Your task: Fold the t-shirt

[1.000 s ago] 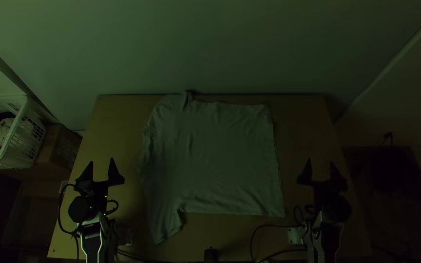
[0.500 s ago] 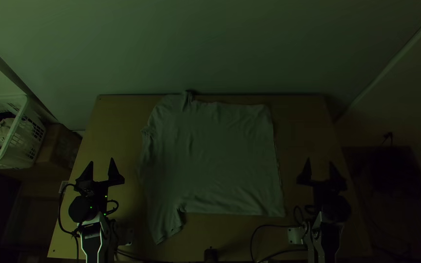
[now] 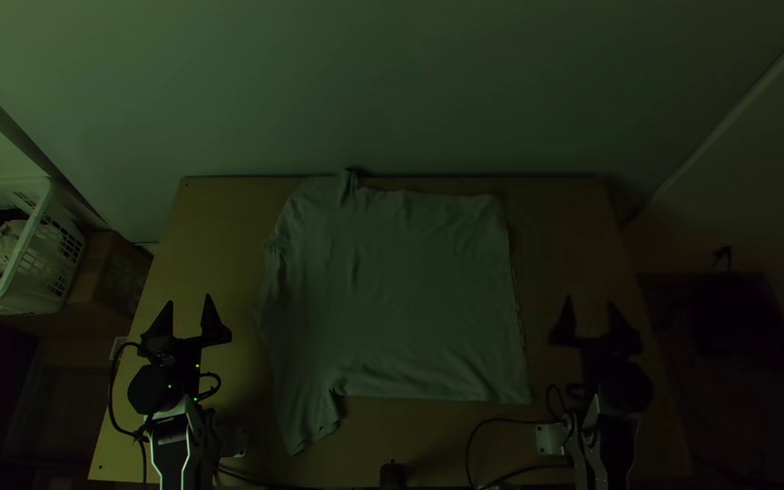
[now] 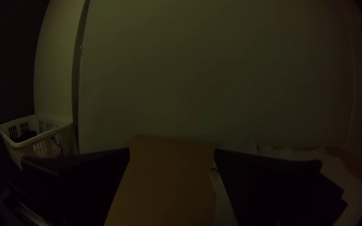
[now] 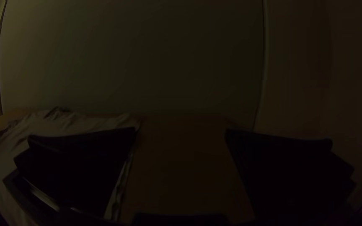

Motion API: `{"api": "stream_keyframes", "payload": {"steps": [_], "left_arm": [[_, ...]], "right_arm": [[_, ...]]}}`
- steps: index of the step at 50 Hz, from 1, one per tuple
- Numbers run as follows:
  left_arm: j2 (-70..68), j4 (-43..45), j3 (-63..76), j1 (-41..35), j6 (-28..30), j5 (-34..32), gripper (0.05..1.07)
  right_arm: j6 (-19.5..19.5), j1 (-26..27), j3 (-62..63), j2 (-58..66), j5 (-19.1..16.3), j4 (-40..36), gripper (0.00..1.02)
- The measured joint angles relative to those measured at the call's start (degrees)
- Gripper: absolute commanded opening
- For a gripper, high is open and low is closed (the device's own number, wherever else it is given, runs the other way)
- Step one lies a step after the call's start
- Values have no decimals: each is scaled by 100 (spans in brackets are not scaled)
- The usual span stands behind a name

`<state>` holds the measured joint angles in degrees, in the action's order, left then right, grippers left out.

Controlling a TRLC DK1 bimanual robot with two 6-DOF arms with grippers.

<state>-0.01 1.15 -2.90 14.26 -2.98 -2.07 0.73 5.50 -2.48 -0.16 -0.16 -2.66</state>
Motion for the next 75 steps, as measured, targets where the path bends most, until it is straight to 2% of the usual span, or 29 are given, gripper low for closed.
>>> {"api": "stream_keyframes", "payload": {"steps": [11,20,28,43,58,75], "left_arm": [[2,-31,-127,-94,0,-24,102],[385,-17,-634,-168,0,-24,102],[1268,68,-1410,-306,0,-22,102],[3180,240,-3045,-535,-2,-24,102],[4843,85,-4513,-813,2,-24,102],[6526,-332,-6057,-1051,-2,-24,102]], "right_arm": [[20,-343,-516,199,-2,-120,99],[35,-431,-1126,953,0,184,99],[146,-474,-1401,1602,17,697,99],[151,-474,-2494,3364,20,992,99],[146,-605,-3832,5025,20,1012,99],[50,-1086,-5270,6575,22,872,99]]}}
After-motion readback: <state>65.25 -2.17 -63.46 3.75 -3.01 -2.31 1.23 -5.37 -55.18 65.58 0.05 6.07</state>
